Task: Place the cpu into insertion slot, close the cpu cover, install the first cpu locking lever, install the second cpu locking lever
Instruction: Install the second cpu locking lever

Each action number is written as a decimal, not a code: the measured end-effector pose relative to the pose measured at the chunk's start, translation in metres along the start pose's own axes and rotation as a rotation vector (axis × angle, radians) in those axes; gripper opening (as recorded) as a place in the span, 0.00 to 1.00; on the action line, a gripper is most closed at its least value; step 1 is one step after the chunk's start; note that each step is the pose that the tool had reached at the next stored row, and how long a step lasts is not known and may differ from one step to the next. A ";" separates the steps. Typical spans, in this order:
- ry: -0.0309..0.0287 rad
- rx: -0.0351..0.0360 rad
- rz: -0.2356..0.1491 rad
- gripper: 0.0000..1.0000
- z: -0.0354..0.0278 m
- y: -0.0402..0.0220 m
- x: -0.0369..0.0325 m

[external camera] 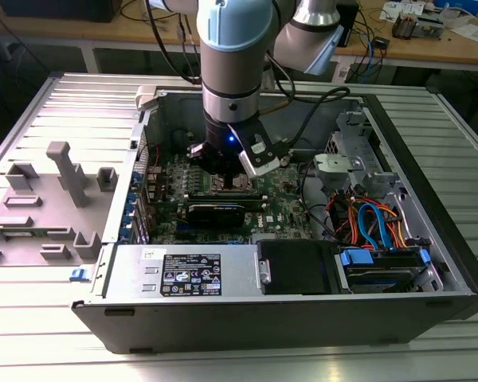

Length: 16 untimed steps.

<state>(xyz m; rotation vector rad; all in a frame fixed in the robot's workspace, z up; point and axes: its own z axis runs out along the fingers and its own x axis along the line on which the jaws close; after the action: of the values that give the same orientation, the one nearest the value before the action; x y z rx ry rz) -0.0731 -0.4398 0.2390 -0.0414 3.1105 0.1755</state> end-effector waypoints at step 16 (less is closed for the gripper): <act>-0.0001 -0.0042 0.000 0.11 0.0007 -0.0035 0.0099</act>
<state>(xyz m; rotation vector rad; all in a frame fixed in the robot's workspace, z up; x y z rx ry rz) -0.0829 -0.4434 0.2376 -0.0414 3.1100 0.1820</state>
